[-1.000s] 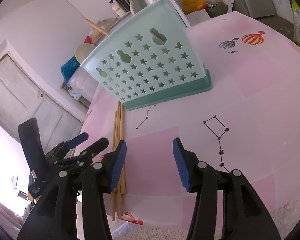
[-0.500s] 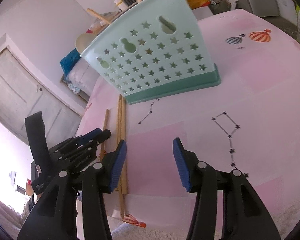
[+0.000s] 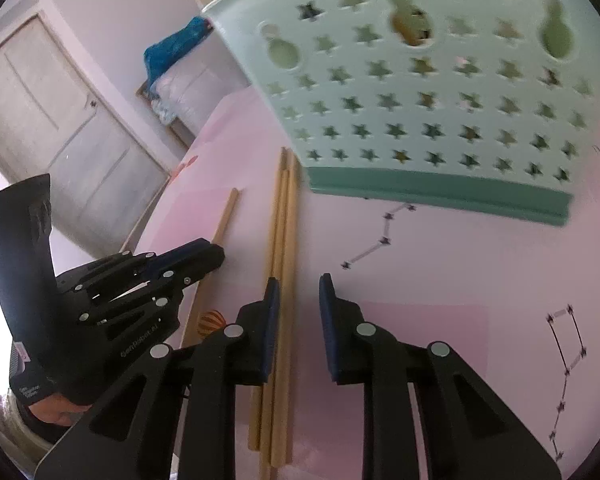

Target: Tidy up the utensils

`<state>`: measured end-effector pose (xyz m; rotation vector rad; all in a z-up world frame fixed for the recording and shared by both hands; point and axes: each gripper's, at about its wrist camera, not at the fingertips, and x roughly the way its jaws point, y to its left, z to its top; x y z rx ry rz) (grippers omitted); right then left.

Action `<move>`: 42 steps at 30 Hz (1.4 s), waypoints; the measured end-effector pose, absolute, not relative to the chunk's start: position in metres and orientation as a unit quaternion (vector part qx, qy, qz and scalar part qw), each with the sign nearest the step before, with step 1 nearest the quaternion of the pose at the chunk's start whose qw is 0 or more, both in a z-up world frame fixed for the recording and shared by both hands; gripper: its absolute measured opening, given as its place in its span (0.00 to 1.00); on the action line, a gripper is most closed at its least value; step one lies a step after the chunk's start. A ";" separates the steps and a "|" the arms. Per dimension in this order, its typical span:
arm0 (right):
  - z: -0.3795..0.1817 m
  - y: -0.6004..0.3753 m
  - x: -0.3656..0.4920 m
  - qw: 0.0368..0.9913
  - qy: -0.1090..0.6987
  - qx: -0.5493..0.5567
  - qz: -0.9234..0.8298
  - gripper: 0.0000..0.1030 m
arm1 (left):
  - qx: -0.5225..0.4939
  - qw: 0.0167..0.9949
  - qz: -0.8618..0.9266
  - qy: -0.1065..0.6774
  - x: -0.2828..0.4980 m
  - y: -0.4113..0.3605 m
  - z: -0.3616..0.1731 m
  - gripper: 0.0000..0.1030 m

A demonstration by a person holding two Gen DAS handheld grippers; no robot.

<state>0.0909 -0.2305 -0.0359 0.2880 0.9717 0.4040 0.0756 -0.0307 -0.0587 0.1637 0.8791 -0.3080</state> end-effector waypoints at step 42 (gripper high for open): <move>-0.021 -0.246 0.046 0.840 0.508 0.041 0.185 0.06 | 0.083 0.886 -0.150 0.431 0.075 -0.034 -0.059 0.09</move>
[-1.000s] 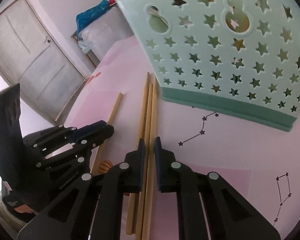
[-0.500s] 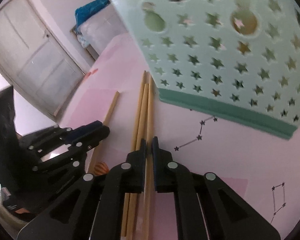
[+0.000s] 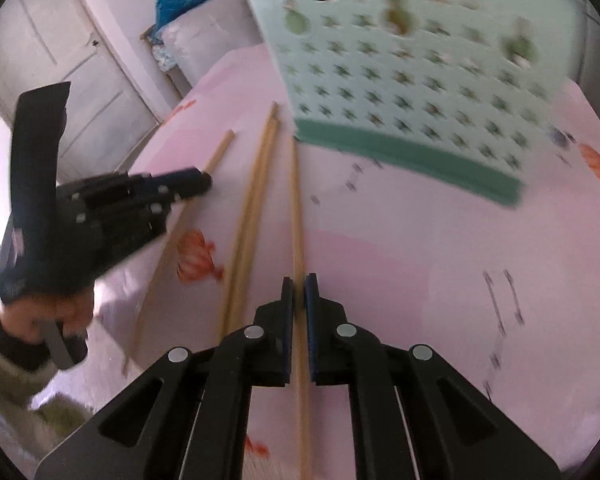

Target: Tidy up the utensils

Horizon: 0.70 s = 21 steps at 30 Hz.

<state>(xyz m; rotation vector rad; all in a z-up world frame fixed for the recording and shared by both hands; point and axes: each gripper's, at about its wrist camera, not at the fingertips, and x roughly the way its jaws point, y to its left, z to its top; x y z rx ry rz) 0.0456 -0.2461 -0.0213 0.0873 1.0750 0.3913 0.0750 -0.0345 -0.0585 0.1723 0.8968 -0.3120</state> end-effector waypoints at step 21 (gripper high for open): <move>-0.020 -0.238 0.077 0.854 0.499 0.028 0.144 0.22 | 0.032 0.859 -0.172 0.480 0.102 -0.029 -0.056 0.08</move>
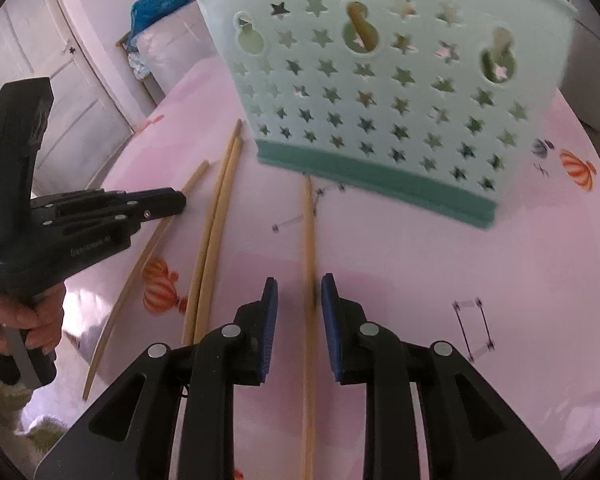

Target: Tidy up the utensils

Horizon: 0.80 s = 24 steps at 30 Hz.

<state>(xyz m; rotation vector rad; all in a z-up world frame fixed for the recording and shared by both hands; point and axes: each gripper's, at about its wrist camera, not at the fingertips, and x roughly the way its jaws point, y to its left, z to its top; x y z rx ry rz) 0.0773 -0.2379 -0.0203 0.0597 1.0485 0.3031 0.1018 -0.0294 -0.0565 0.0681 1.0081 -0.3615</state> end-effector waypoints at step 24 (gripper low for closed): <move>-0.029 -0.251 0.073 0.864 0.485 0.070 0.117 0.06 | 0.106 0.874 -0.159 0.447 0.073 -0.052 -0.053 0.04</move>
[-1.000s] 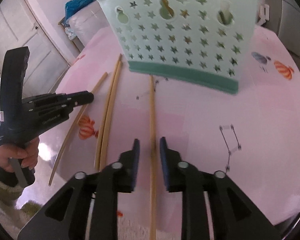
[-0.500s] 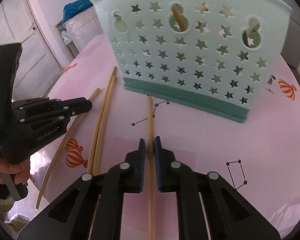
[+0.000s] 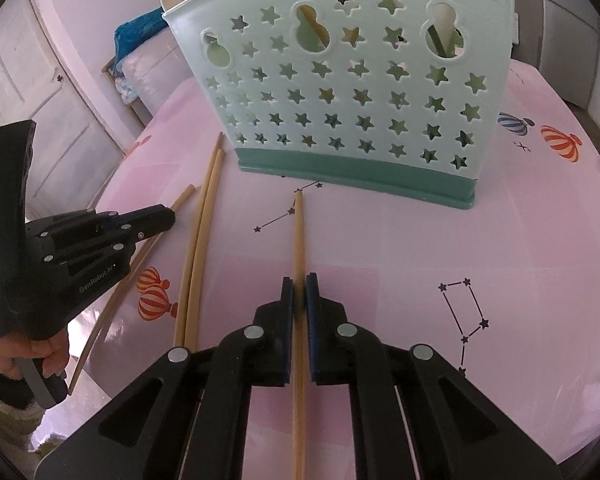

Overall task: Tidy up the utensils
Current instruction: 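Close the left gripper on another wooden chopstick, then lift both held chopsticks upright above the green holder with both grippers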

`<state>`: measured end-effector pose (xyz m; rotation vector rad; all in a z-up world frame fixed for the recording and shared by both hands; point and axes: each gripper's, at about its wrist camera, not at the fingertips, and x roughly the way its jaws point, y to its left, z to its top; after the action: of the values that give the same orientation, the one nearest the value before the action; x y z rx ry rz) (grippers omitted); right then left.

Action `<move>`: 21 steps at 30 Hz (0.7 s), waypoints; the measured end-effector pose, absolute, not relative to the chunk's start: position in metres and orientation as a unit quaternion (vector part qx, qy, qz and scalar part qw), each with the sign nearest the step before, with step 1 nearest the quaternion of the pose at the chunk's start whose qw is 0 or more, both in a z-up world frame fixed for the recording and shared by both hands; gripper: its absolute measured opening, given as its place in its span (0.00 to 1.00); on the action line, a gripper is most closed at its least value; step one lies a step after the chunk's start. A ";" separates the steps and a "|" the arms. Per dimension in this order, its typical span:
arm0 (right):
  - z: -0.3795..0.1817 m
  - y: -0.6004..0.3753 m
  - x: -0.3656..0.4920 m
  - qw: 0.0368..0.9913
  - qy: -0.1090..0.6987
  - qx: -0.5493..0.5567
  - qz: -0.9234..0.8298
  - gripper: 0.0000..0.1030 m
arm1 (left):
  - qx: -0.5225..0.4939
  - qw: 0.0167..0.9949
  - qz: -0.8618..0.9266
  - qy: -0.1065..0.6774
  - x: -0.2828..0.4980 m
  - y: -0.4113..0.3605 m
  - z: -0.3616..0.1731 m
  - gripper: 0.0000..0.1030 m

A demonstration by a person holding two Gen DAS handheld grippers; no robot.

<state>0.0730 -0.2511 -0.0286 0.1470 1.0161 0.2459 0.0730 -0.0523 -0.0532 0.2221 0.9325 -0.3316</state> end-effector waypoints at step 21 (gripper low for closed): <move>-0.023 -0.284 0.074 0.858 0.496 0.091 0.095 0.08 | 0.141 0.876 -0.148 0.437 0.067 -0.062 -0.052 0.04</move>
<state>0.0739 -0.2836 -0.0231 0.1918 1.0425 0.1986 0.0672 -0.0622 -0.0520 0.2952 0.9121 -0.3094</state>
